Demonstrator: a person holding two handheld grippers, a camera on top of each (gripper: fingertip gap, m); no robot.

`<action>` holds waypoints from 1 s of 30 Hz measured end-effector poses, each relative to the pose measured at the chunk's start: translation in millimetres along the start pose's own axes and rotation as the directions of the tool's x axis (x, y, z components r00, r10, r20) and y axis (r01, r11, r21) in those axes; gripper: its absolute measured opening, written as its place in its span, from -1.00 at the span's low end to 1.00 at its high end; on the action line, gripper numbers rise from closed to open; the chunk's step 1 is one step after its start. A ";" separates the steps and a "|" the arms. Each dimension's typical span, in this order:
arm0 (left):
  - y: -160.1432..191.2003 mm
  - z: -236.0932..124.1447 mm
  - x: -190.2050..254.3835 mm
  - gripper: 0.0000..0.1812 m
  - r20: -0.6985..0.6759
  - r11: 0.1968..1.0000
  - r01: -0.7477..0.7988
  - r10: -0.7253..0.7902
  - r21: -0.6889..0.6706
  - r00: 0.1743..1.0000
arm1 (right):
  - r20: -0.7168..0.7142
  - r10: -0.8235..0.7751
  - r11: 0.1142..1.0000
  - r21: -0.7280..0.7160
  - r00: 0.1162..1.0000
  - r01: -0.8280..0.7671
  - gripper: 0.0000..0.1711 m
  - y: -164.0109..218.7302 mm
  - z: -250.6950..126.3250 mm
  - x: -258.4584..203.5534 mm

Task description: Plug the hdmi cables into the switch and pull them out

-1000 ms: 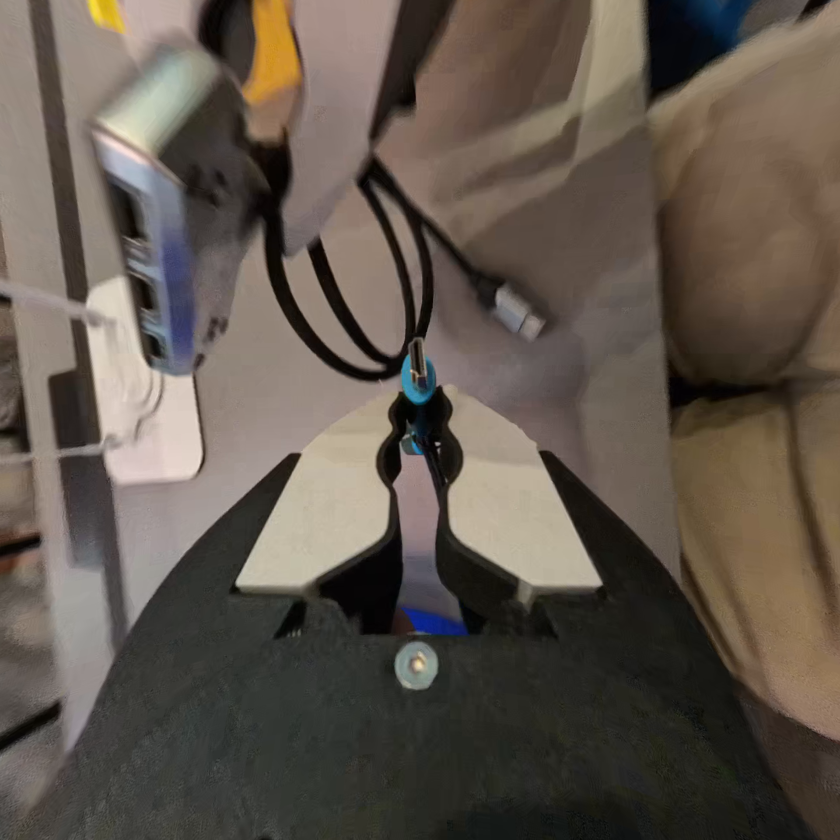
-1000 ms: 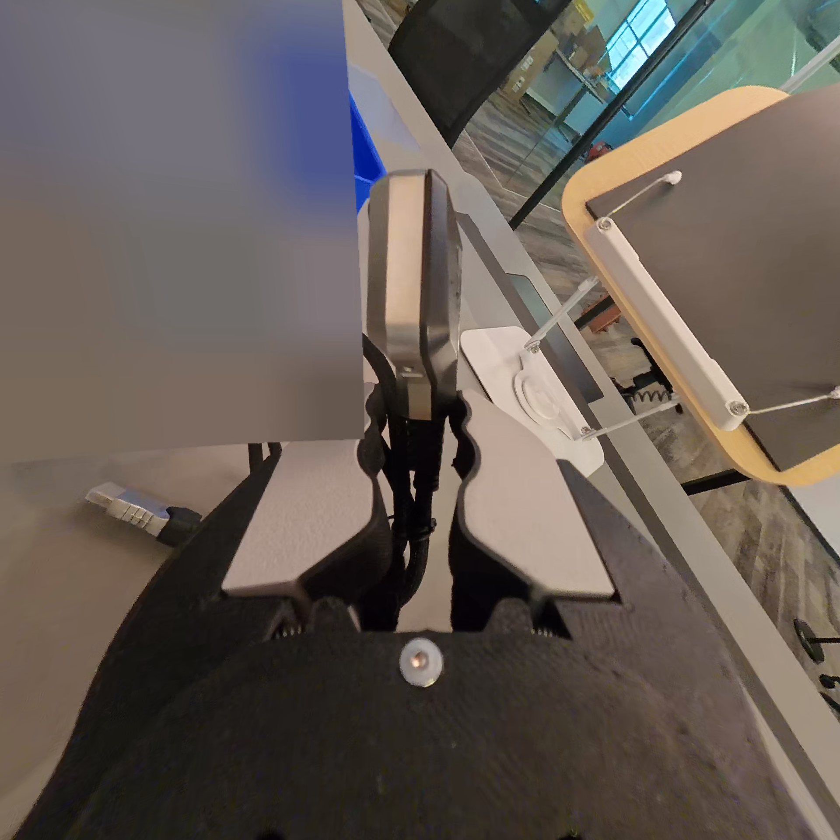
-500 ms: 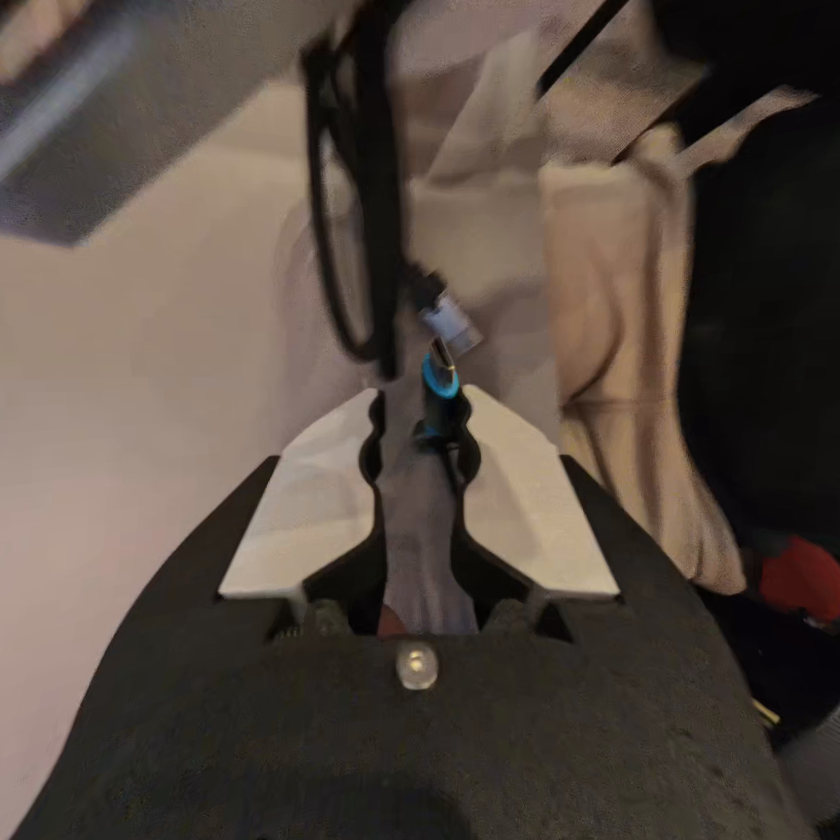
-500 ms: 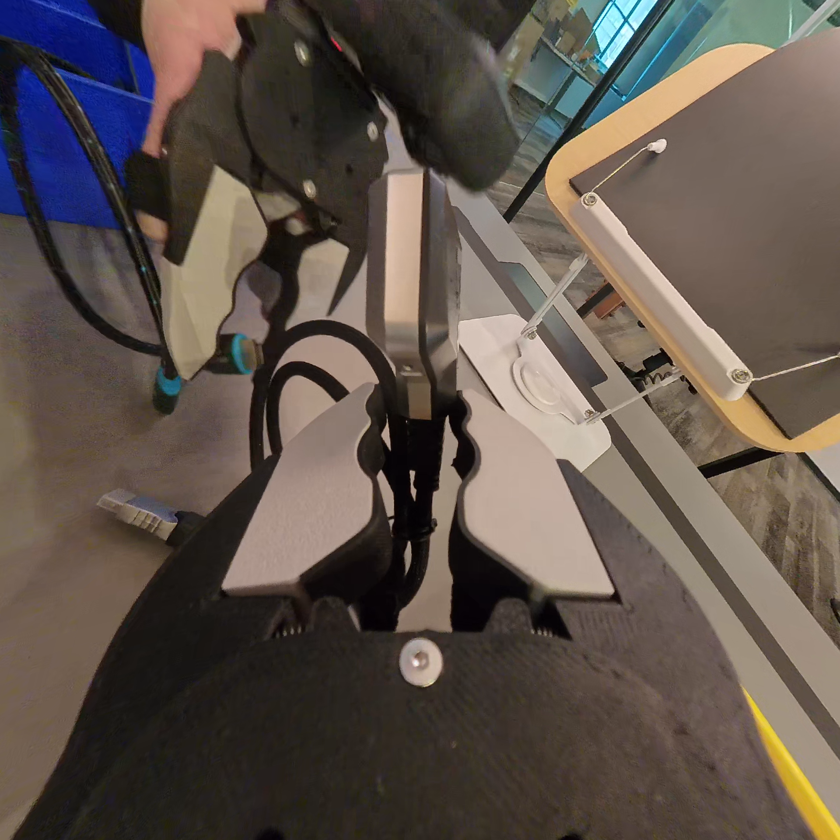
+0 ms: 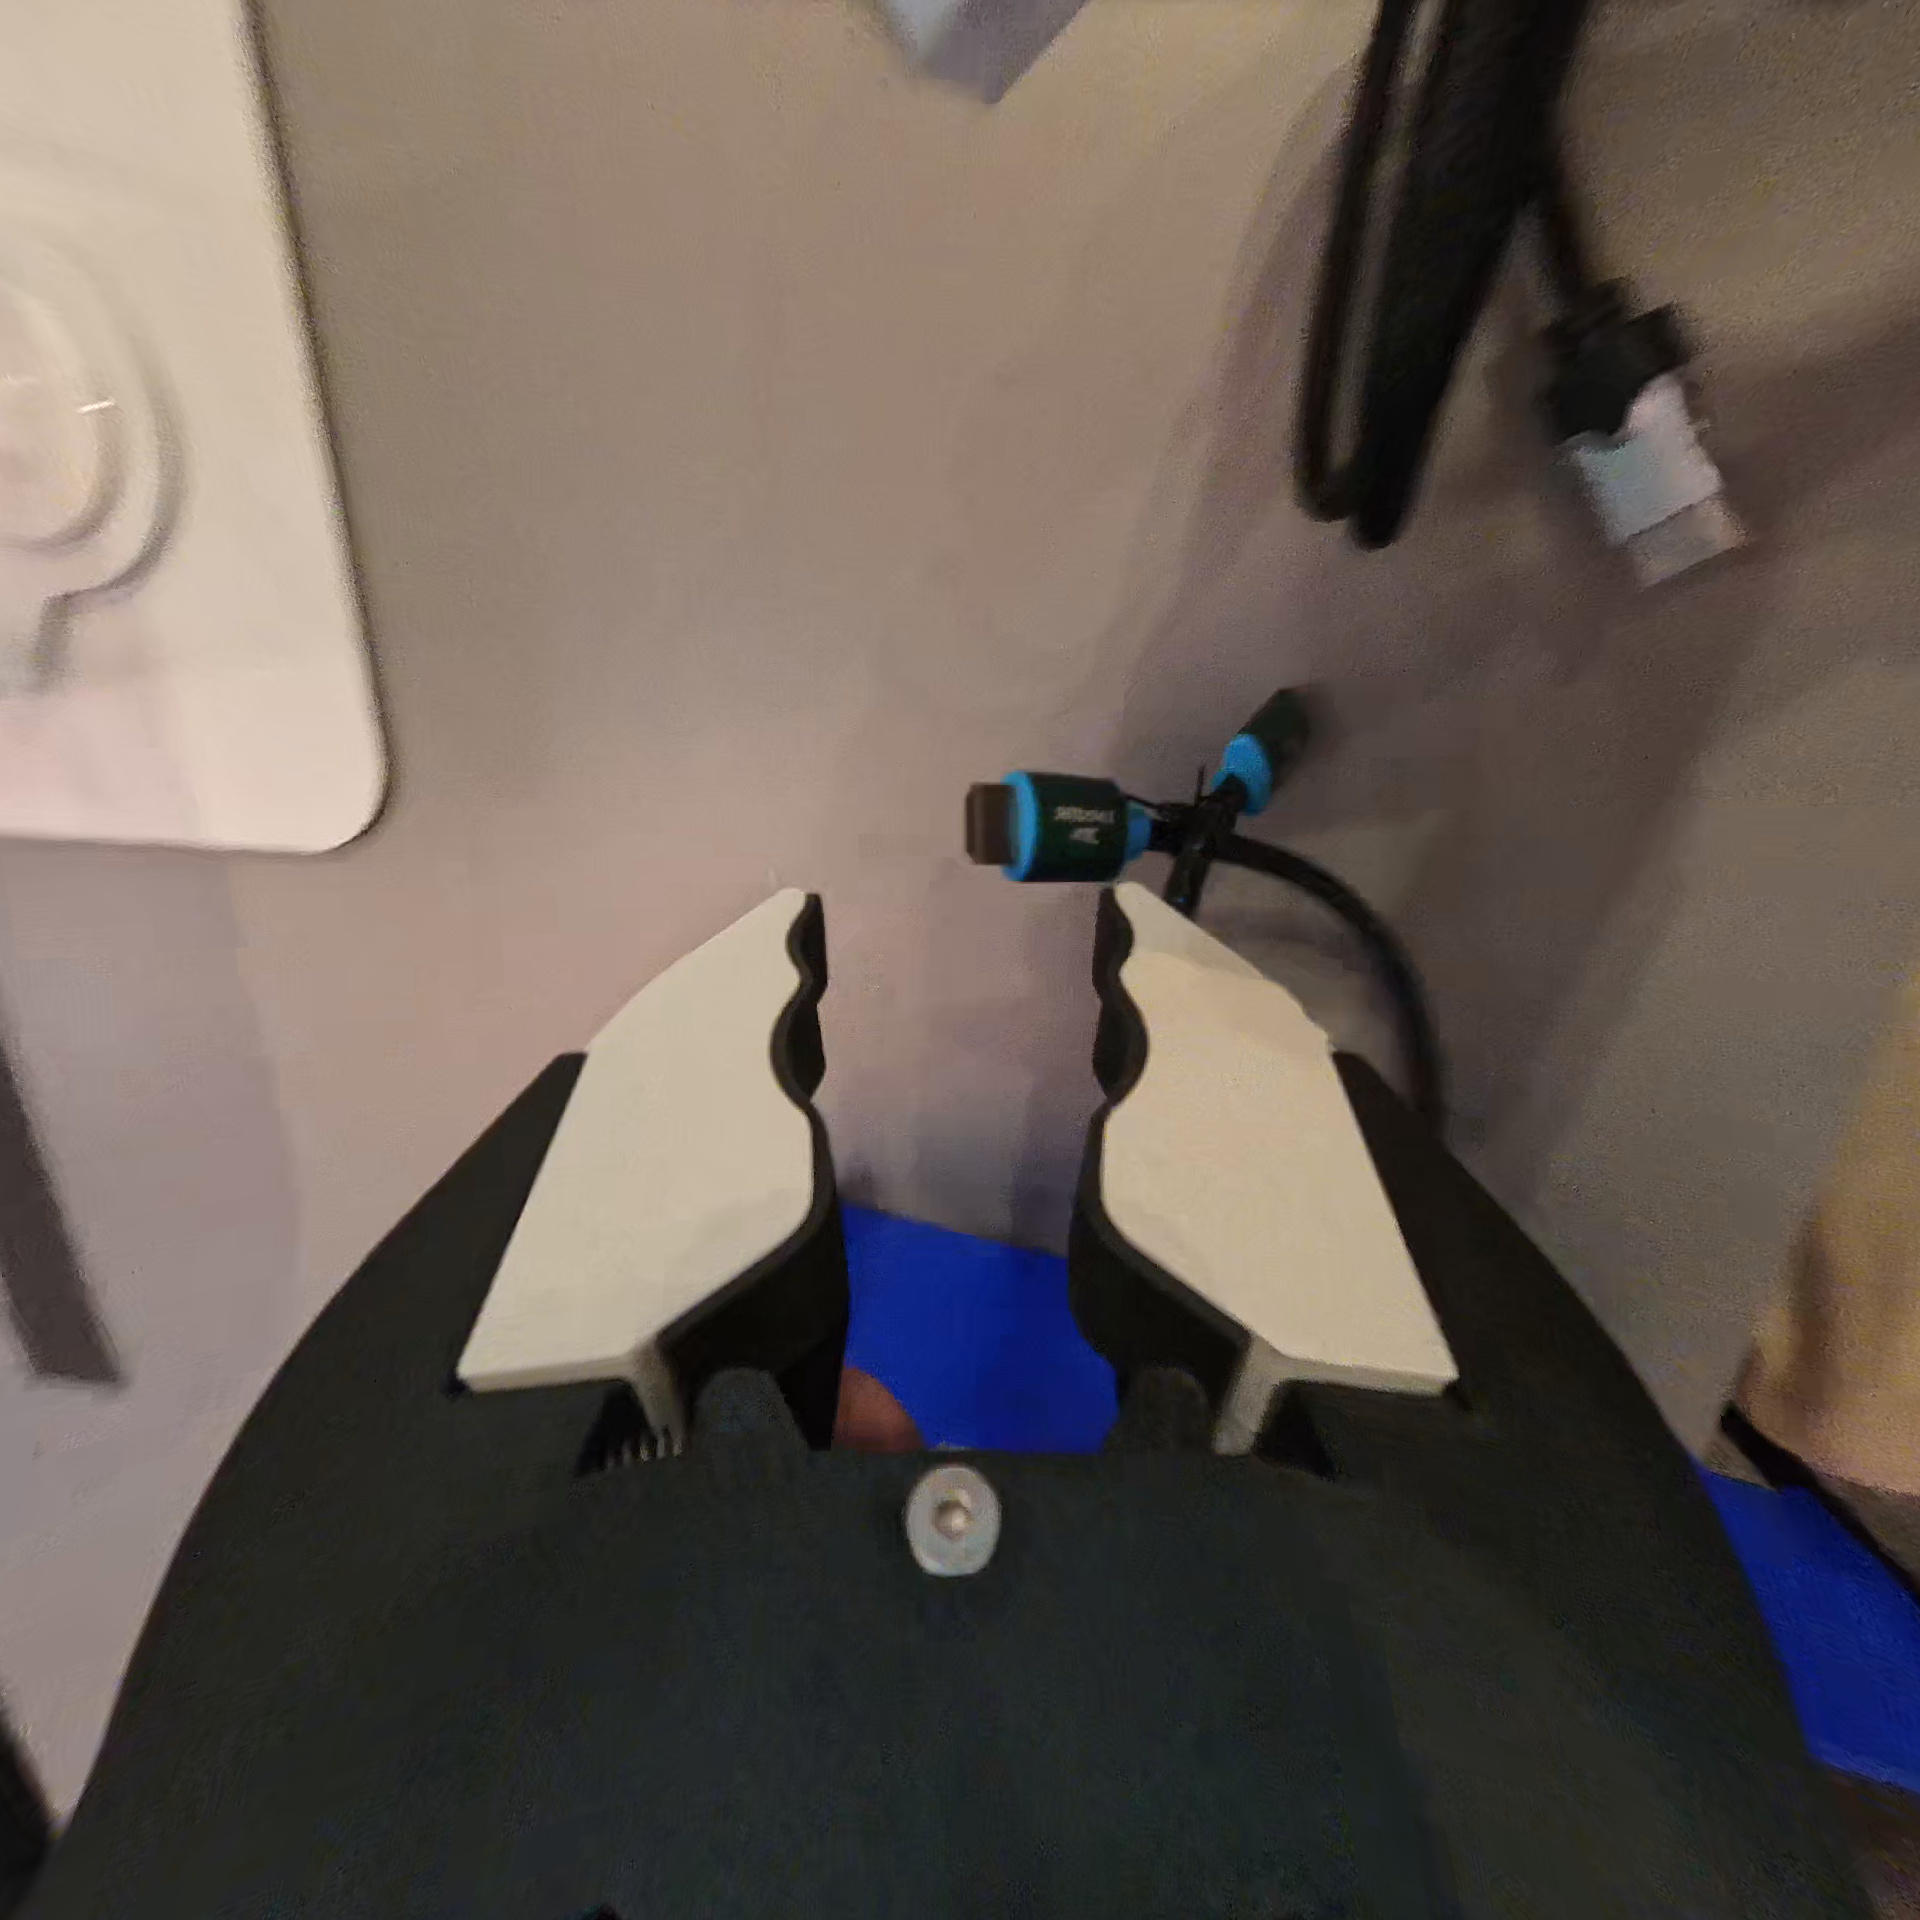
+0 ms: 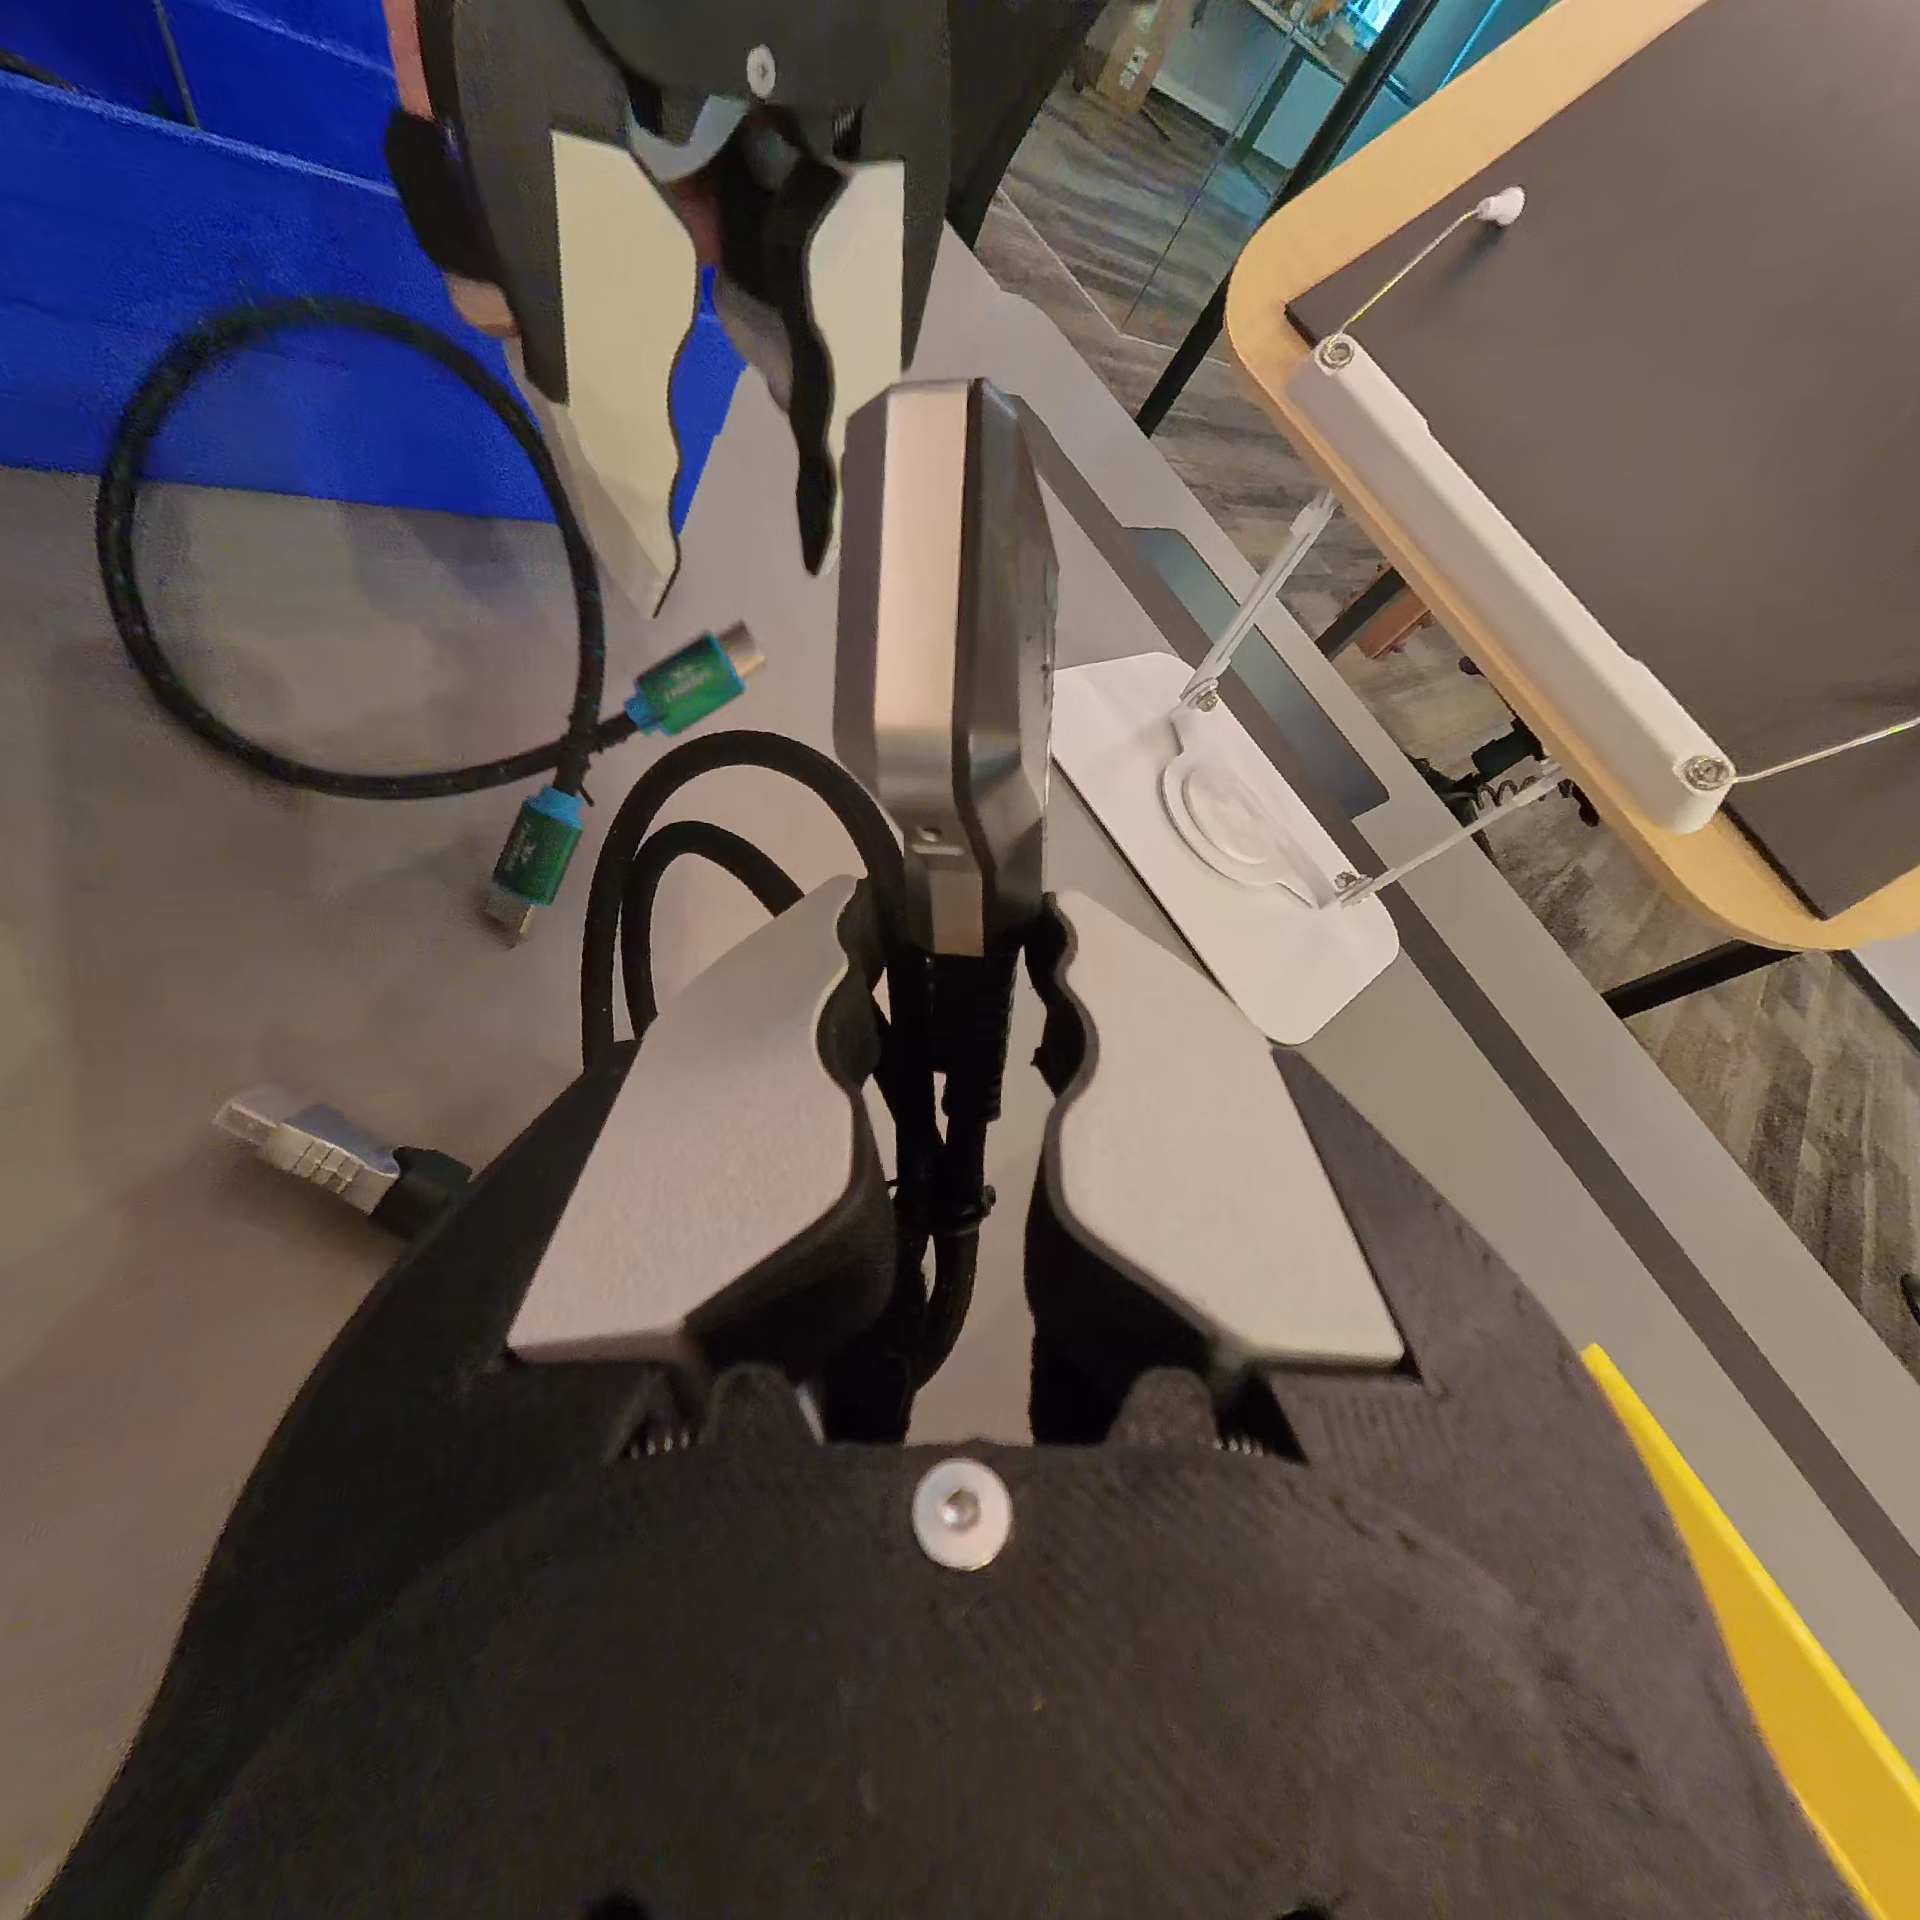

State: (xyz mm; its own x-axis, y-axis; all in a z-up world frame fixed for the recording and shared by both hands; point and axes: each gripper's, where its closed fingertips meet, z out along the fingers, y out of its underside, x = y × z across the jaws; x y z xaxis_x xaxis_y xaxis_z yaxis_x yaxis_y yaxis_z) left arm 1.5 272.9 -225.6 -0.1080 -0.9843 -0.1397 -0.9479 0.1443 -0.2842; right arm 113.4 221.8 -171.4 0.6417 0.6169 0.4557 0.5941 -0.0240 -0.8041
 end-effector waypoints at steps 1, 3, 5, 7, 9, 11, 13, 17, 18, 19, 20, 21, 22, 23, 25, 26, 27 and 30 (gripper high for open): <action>2.3 -5.1 -5.3 -0.44 0.041 1.000 0.008 -0.008 -0.013 0.999 | -0.001 -0.001 1.000 0.002 1.000 0.001 -0.68 -0.8 -0.3 0.0; 6.1 -18.8 -19.4 -0.42 0.156 0.996 0.079 -0.073 -0.030 0.985 | -0.004 0.001 1.000 0.003 1.000 -0.001 -0.68 -0.9 -0.9 0.8; 5.3 -28.3 -15.1 -0.44 0.197 0.988 0.156 -0.149 -0.020 0.969 | -0.005 0.008 1.000 0.005 1.000 -0.008 -0.68 -0.6 -0.9 1.7; 0.2 -28.9 -6.5 -0.50 0.248 0.973 0.229 -0.227 0.022 0.942 | -0.004 0.011 1.000 0.006 1.000 -0.011 -0.68 -0.4 -0.4 1.9; 0.7 -15.0 4.7 -0.50 0.259 0.944 0.327 -0.325 0.036 0.909 | -0.002 0.010 1.000 0.006 1.000 -0.010 -0.68 -0.8 0.4 1.2; 10.8 4.6 6.0 -0.49 0.324 0.908 0.420 -0.400 0.009 0.857 | 0.000 0.008 1.000 0.008 1.000 -0.008 -0.69 -2.0 0.7 0.0; 20.8 24.2 9.6 -0.47 0.350 0.871 0.491 -0.453 -0.023 0.820 | -0.003 0.001 1.000 0.008 1.000 -0.001 -0.69 -3.0 0.2 -0.4; 36.1 53.9 -1.1 -0.52 0.402 0.795 0.607 -0.557 0.005 0.727 | -0.009 0.007 1.000 0.015 1.000 -0.007 -0.68 -3.5 -2.3 1.8; 35.8 58.9 -1.4 -0.52 0.388 0.776 0.630 -0.588 0.024 0.710 | -0.009 0.012 1.000 0.017 1.000 -0.012 -0.68 -3.3 -2.6 2.5; 37.3 63.7 -2.7 -0.52 0.381 0.758 0.651 -0.613 0.036 0.693 | -0.009 0.017 1.000 0.020 1.000 -0.016 -0.68 -3.2 -2.8 3.2; 35.1 67.3 -3.9 -0.60 0.351 0.731 0.679 -0.656 0.075 0.668 | -0.010 0.020 1.000 0.023 1.000 -0.020 -0.68 -3.3 -3.0 3.8; 33.1 69.1 -4.3 -0.61 0.317 0.695 0.711 -0.702 0.108 0.638 | -0.009 0.023 0.999 0.026 1.000 -0.023 -0.69 -3.6 -3.3 4.2; 33.1 69.8 -4.3 -0.62 0.301 0.678 0.724 -0.721 0.124 0.624 | -0.009 0.025 0.999 0.028 1.000 -0.025 -0.69 -3.7 -3.3 4.5; 34.8 69.6 -5.5 -0.66 0.311 0.674 0.727 -0.725 0.133 0.615 | -0.010 0.026 0.999 0.028 1.000 -0.026 -0.69 -3.5 -3.4 4.8; 34.0 69.7 -6.6 -0.68 0.326 0.688 0.708 -0.714 0.160 0.620 | -0.010 0.029 0.999 0.031 1.000 -0.029 -0.69 -3.6 -3.5 5.3; 33.5 69.6 -6.4 -0.70 0.333 0.704 0.691 -0.699 0.163 0.633 | -0.008 0.031 0.999 0.032 0.999 -0.030 -0.69 -3.7 -3.4 5.3; 32.6 69.6 -5.9 -0.70 0.343 0.726 0.669 -0.677 0.161 0.652 | -0.008 0.031 0.999 0.033 0.999 -0.031 -0.68 -3.7 -3.5 5.3; 19.4 71.2 6.3 -0.72 0.285 0.805 0.576 -0.591 0.144 0.755 | -0.007 0.032 0.999 0.034 0.999 -0.031 -0.69 -4.0 -3.5 5.3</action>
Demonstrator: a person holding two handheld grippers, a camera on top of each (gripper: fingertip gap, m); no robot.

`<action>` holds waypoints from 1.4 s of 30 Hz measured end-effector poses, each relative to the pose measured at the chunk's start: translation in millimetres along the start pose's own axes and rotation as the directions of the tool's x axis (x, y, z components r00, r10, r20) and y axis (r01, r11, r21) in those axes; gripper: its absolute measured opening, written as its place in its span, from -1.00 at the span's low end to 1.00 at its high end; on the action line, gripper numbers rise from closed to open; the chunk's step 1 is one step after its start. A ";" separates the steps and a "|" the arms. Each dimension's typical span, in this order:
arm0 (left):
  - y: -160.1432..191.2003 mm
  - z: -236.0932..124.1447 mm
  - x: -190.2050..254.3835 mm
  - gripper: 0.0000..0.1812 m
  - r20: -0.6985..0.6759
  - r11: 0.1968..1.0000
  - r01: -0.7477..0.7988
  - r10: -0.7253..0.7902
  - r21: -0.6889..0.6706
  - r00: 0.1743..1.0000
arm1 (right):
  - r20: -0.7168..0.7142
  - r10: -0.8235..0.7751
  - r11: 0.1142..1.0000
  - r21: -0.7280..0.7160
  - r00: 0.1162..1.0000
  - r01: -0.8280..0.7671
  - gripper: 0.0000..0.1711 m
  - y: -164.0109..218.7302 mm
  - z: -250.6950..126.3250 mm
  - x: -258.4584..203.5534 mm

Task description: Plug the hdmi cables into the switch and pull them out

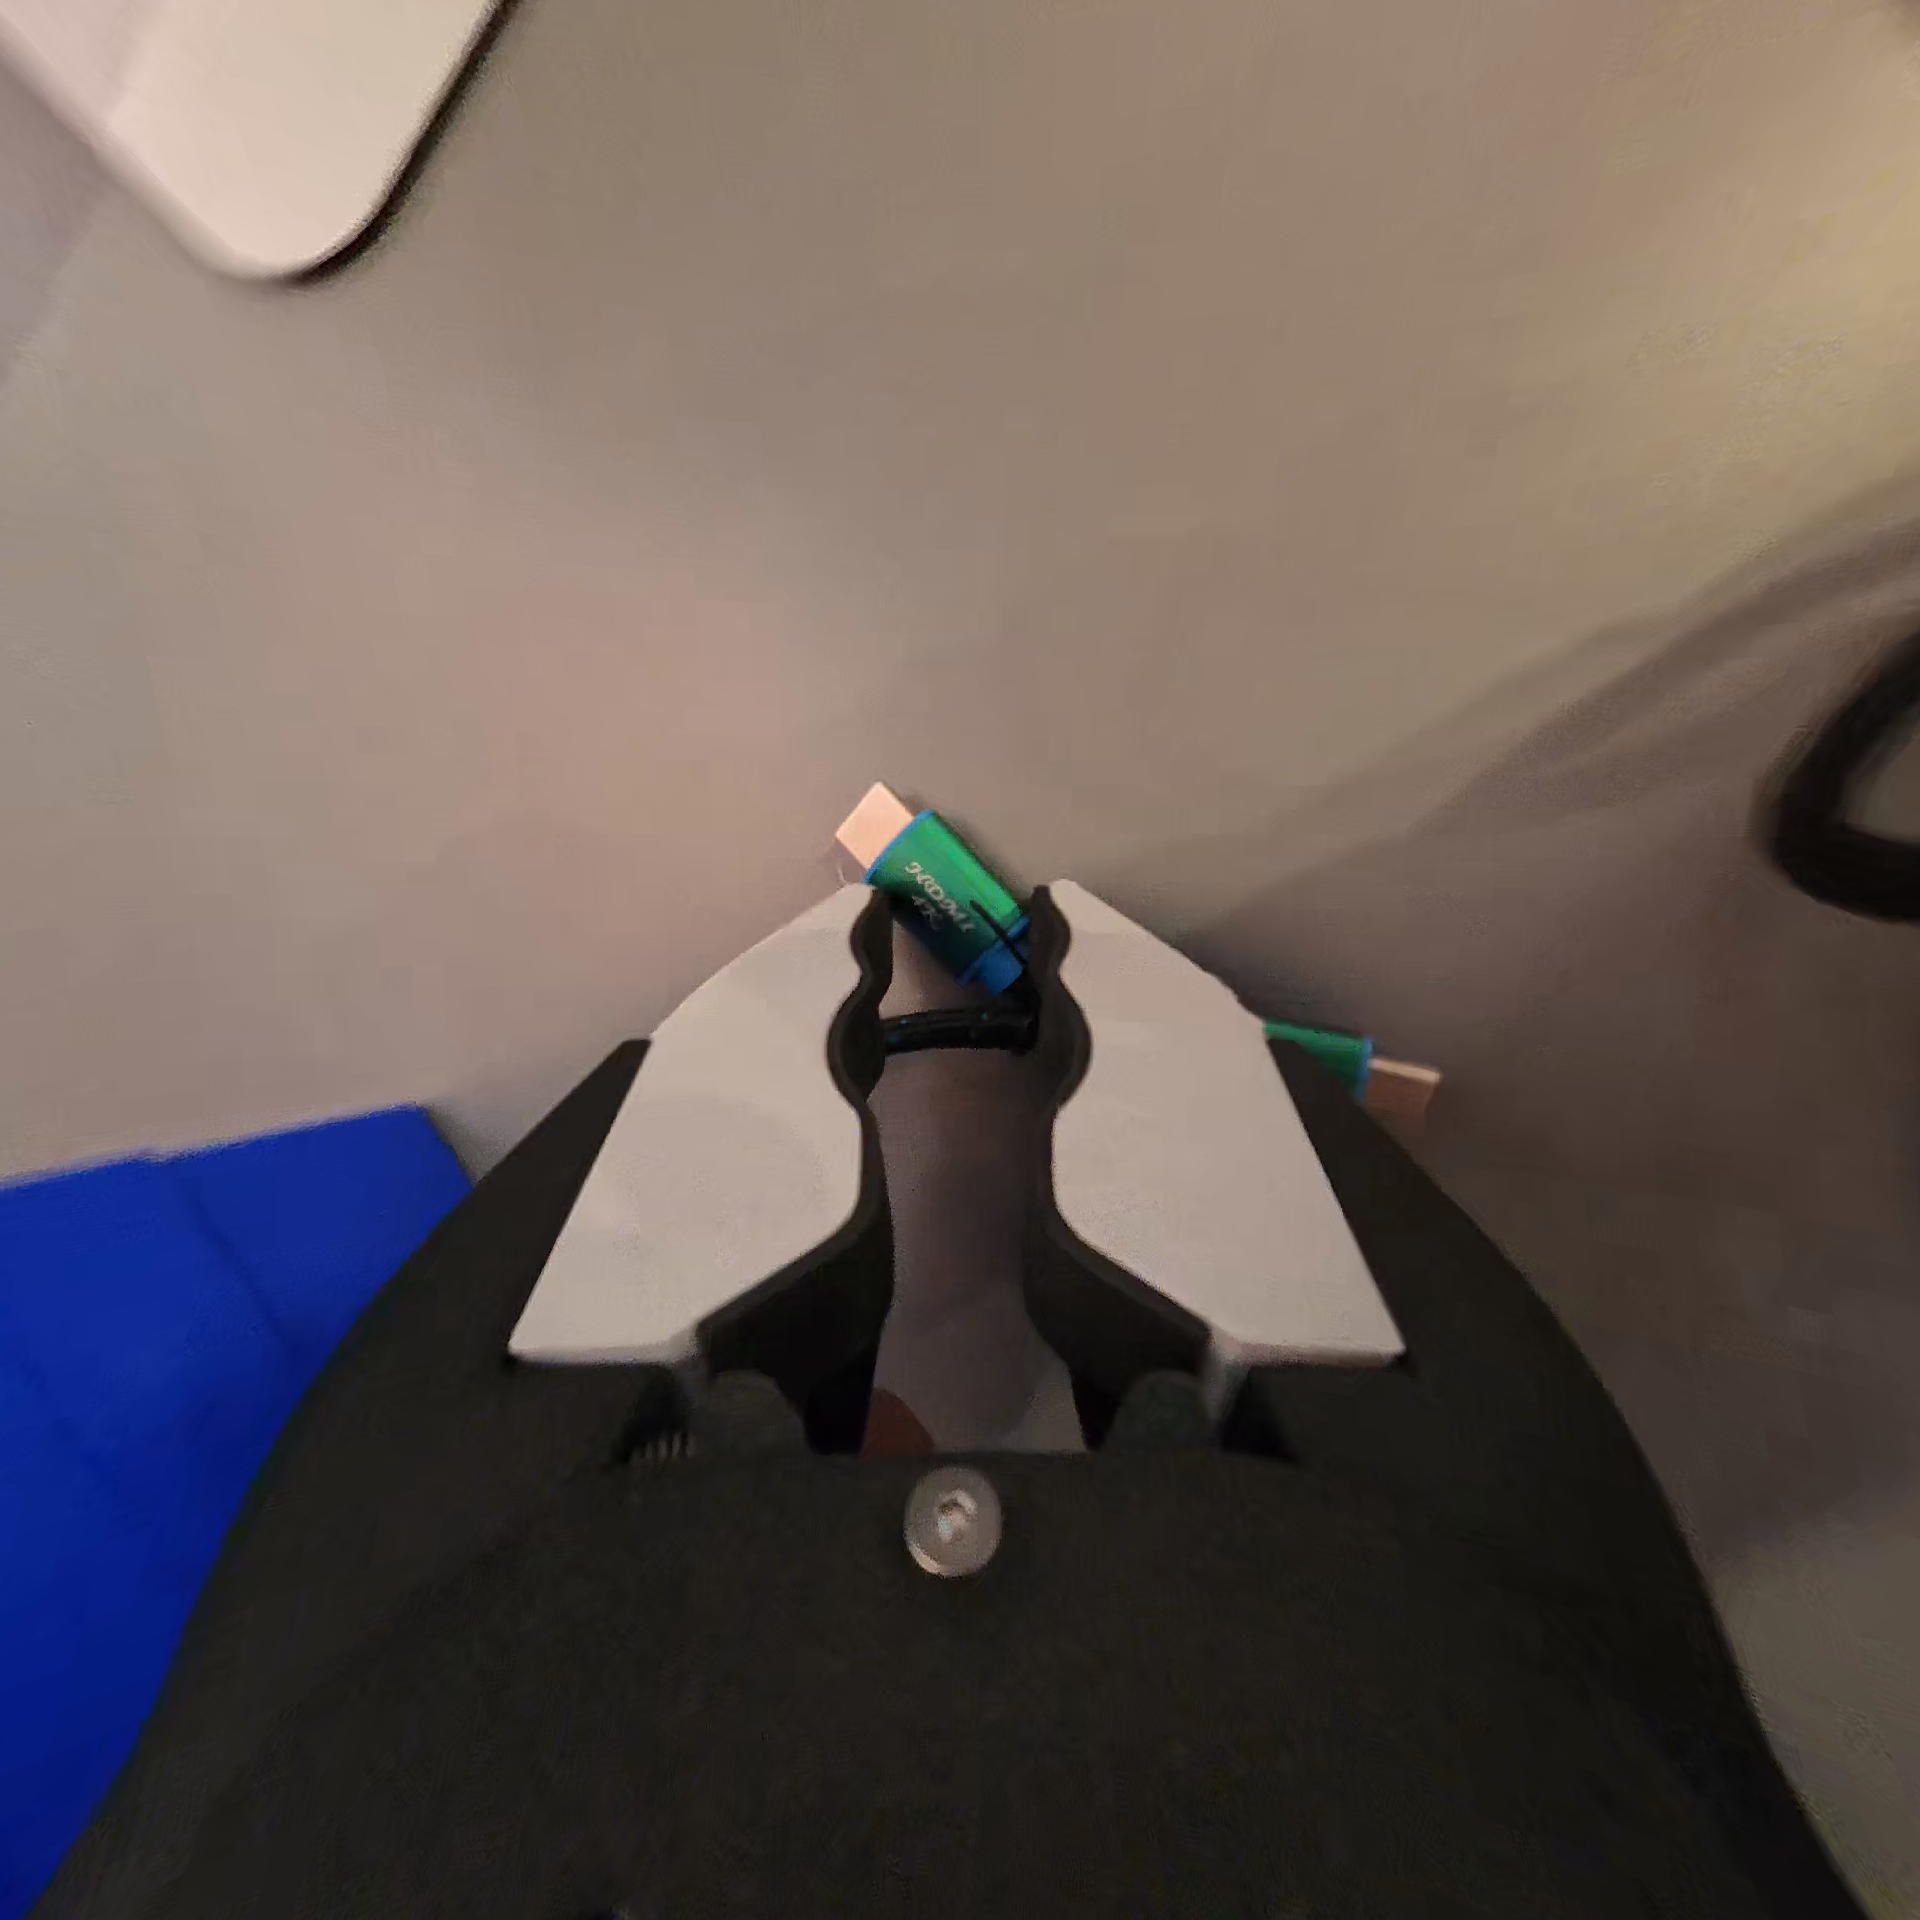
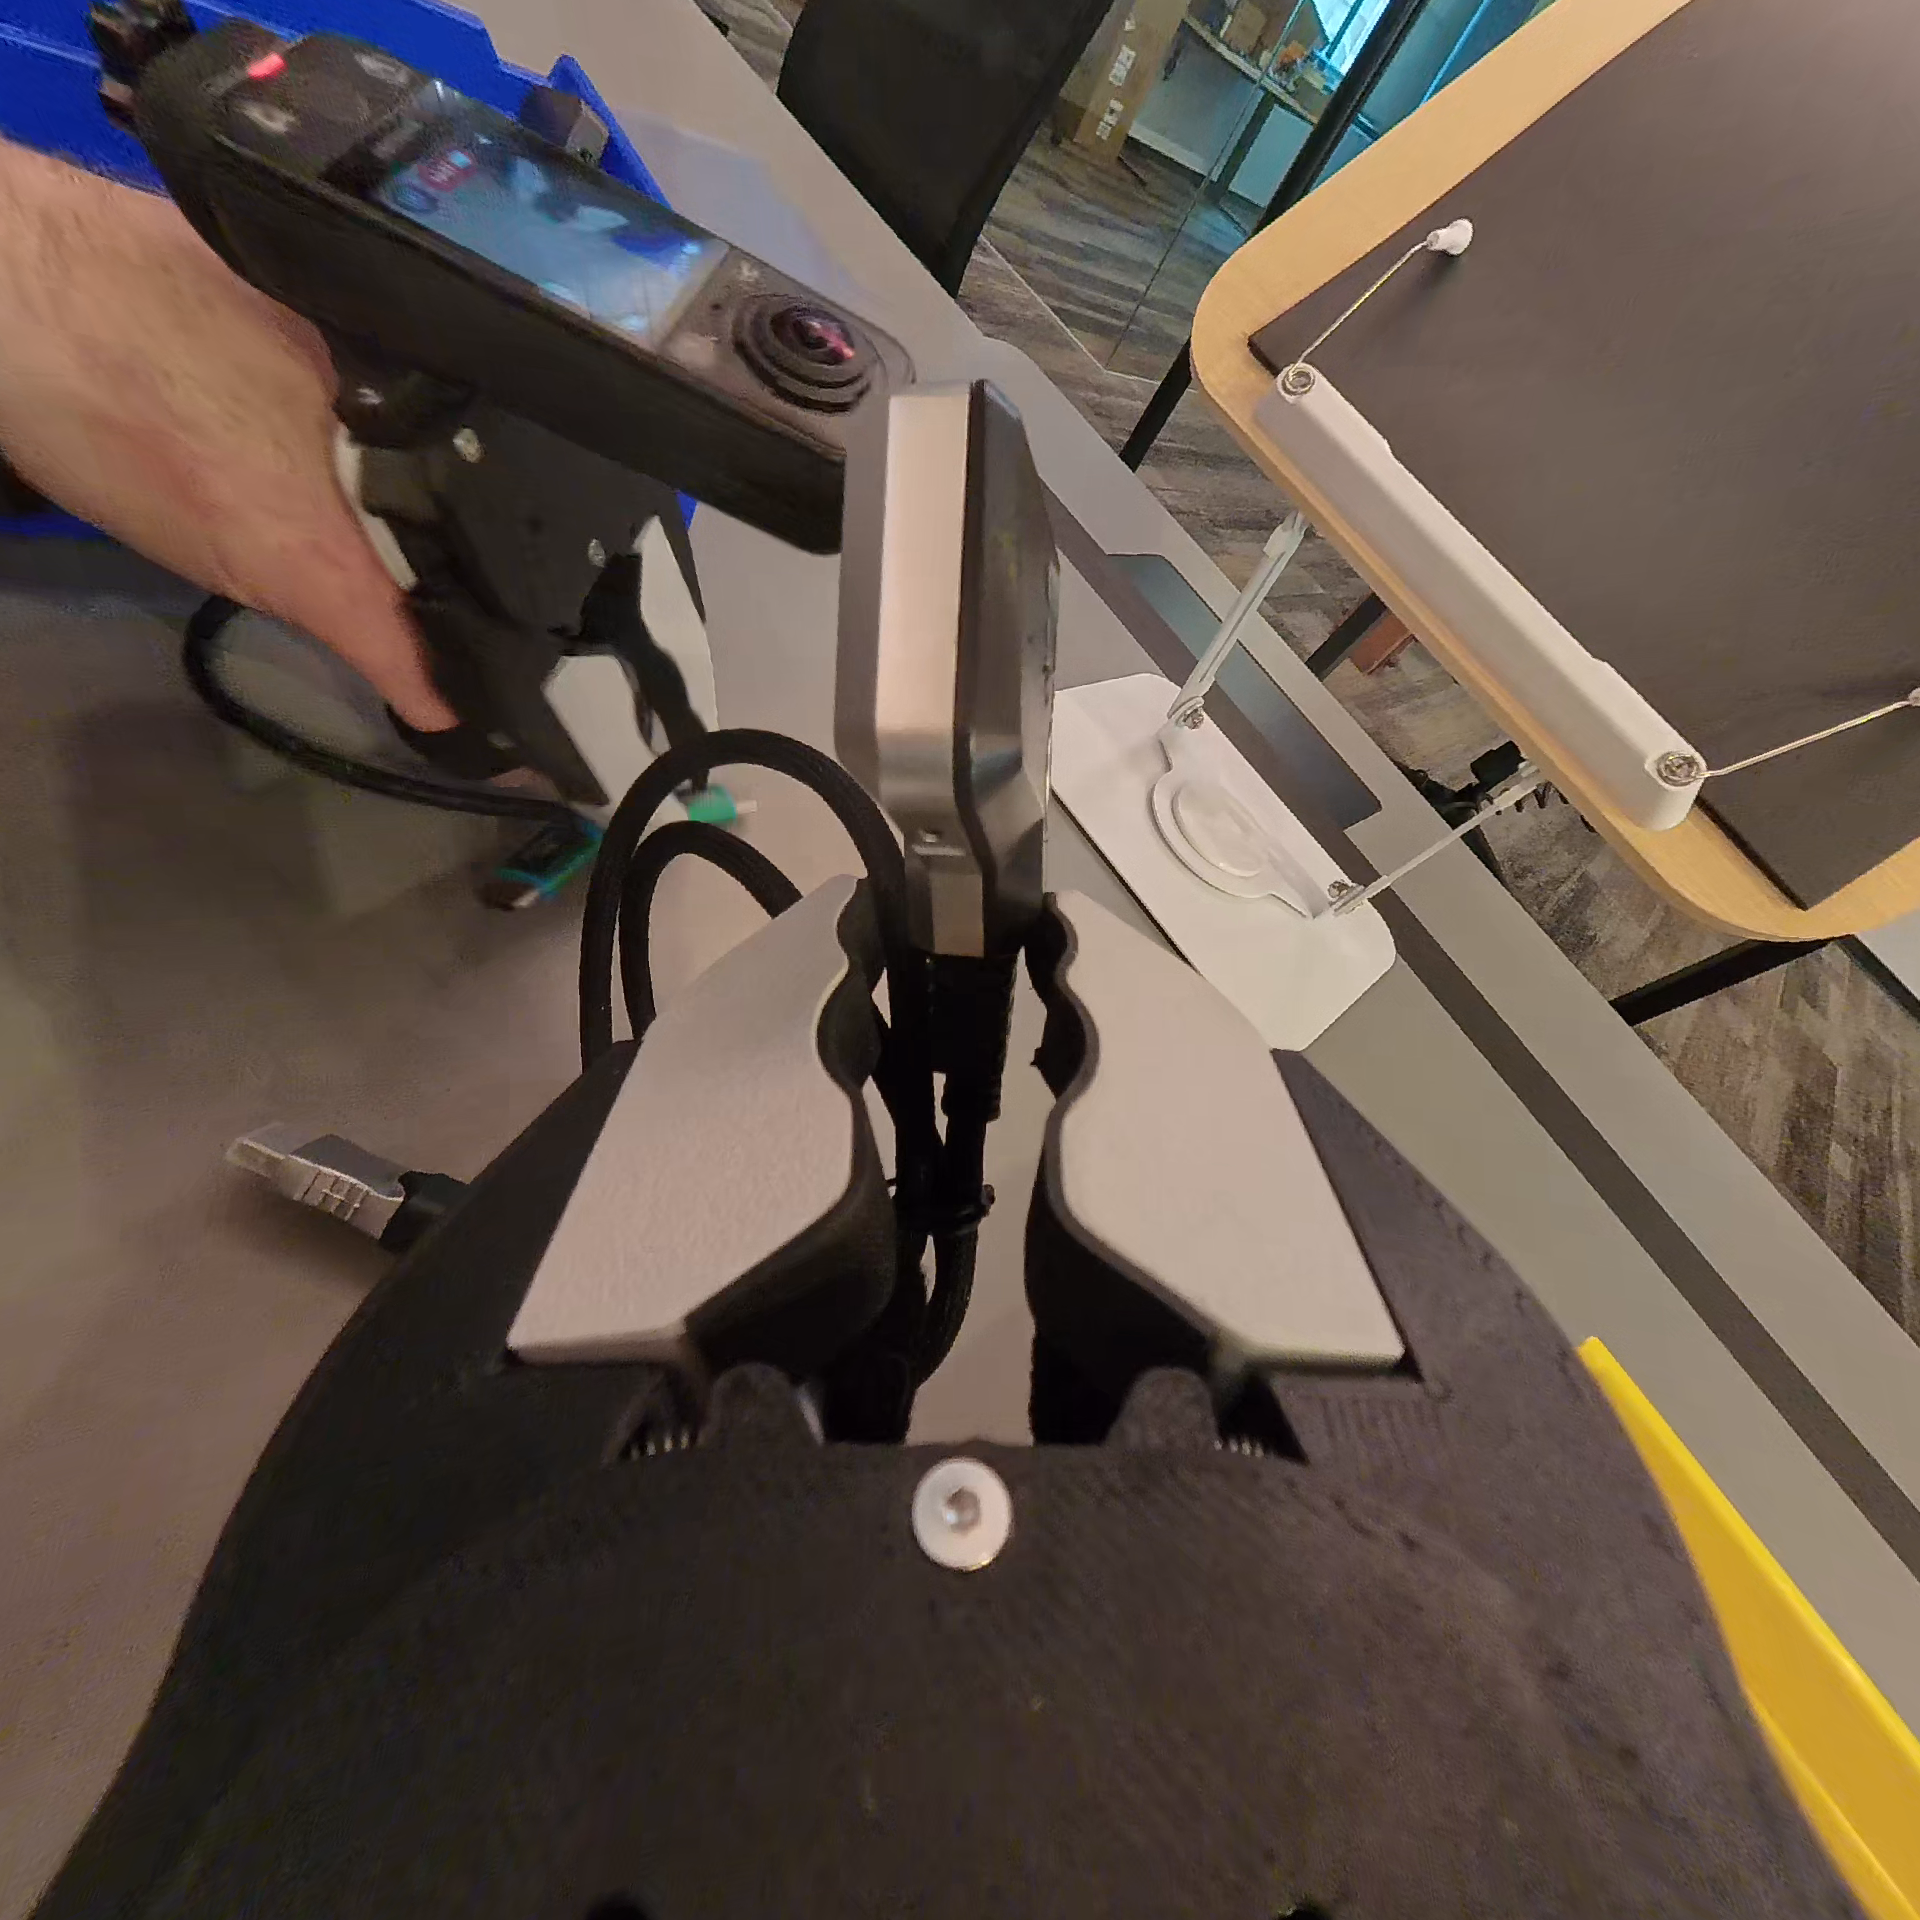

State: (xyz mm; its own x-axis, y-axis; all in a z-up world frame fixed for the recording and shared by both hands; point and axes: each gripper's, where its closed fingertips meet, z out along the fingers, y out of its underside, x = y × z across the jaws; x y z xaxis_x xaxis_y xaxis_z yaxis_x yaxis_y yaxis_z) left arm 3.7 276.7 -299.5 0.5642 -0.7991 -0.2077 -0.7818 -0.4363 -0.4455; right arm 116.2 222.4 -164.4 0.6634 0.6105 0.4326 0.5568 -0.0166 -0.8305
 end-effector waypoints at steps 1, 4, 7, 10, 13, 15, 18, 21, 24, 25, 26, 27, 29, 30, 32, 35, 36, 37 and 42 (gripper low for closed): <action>-4.6 -3.0 13.9 -0.76 -0.067 0.995 -0.086 0.089 0.040 0.994 | -0.001 0.000 1.000 0.000 1.000 0.000 -0.69 -0.1 -0.3 0.2; -1.3 -9.0 29.1 -0.80 -0.088 0.965 -0.256 0.260 0.058 0.961 | -0.005 0.003 1.000 0.002 1.000 -0.003 -0.69 0.0 -1.1 1.5; 1.5 -13.8 30.1 -0.84 -0.060 0.942 -0.327 0.332 0.073 0.941 | -0.009 0.008 1.000 0.002 1.000 -0.008 -0.69 0.8 -1.7 3.1; 0.3 -19.1 28.6 -0.87 0.010 0.922 -0.378 0.378 0.081 0.926 | -0.006 0.008 1.000 -0.002 1.000 -0.008 -0.69 1.7 -0.9 2.9; -9.4 -33.3 26.2 -0.87 0.079 0.901 -0.412 0.405 0.137 0.911 | -0.001 -0.007 1.000 -0.001 1.000 0.007 -0.69 1.3 -1.2 1.4; -15.6 -47.6 22.7 -0.88 0.128 0.882 -0.444 0.427 0.161 0.895 | 0.004 -0.019 1.000 0.002 1.000 0.019 -0.69 1.0 -1.9 0.8; -26.5 -79.2 21.8 -0.91 0.180 0.854 -0.482 0.452 0.194 0.873 | 0.009 -0.081 0.997 0.005 0.997 0.081 -0.69 0.8 -4.1 -0.3; -32.7 -110.2 20.0 -0.94 0.201 0.826 -0.524 0.488 0.208 0.849 | 0.011 -0.110 0.994 0.019 0.994 0.110 -0.69 -2.5 -6.3 -2.1; -40.2 -136.9 17.3 -0.97 0.210 0.796 -0.549 0.509 0.255 0.835 | 0.013 -0.182 0.983 0.011 0.983 0.181 -0.69 -7.2 -6.2 -9.5; -40.3 -142.4 19.1 -0.98 0.194 0.784 -0.561 0.526 0.266 0.828 | 0.016 -0.207 0.978 0.004 0.978 0.207 -0.69 -7.5 -5.4 -12.6; -40.2 -145.7 17.3 -0.98 0.198 0.780 -0.569 0.534 0.262 0.822 | 0.023 -0.224 0.975 -0.004 0.974 0.224 -0.69 -7.2 -4.3 -15.5; -38.6 -146.4 14.5 -0.99 0.204 0.776 -0.582 0.546 0.244 0.813 | 0.027 -0.236 0.971 -0.012 0.971 0.237 -0.69 -6.1 -2.8 -17.6; -35.5 -146.1 11.1 -1.00 0.213 0.764 -0.604 0.566 0.227 0.796 | 0.031 -0.251 0.967 -0.026 0.967 0.252 -0.68 -4.0 -1.1 -19.4; -36.0 -146.5 8.3 -1.00 0.237 0.760 -0.609 0.563 0.226 0.792 | 0.032 -0.250 0.968 -0.024 0.968 0.251 -0.69 -4.2 -1.2 -19.6; -32.0 -144.0 9.7 -1.00 0.225 0.760 -0.611 0.570 0.220 0.790 | 0.034 -0.252 0.967 -0.027 0.967 0.253 -0.69 -4.1 -1.6 -19.8; -35.8 -145.8 19.5 -1.00 0.194 0.763 -0.583 0.550 0.279 0.812 | 0.051 -0.253 0.966 -0.029 0.966 0.255 -0.69 -3.0 0.1 -23.6; -36.5 -144.4 19.6 -1.00 0.203 0.765 -0.583 0.547 0.273 0.812 | 0.055 -0.256 0.965 -0.038 0.965 0.258 -0.69 -1.4 0.9 -24.3; -37.1 -142.0 19.6 -1.00 0.214 0.767 -0.583 0.543 0.266 0.812 | 0.060 -0.257 0.965 -0.044 0.965 0.259 -0.69 -0.2 1.6 -25.1; -38.6 -134.8 34.6 -0.97 0.143 0.793 -0.504 0.487 0.342 0.862 | 0.103 -0.236 0.969 -0.046 0.966 0.241 -0.69 4.5 2.4 -30.4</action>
State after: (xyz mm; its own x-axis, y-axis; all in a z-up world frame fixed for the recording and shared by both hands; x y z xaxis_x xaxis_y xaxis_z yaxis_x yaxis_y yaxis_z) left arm 17.7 210.1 -172.2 0.1438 -0.8420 -0.5199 -0.8136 0.1985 -0.5465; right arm 97.3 205.7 -182.1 0.4584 0.6756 0.5774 0.7225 0.0950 -0.6848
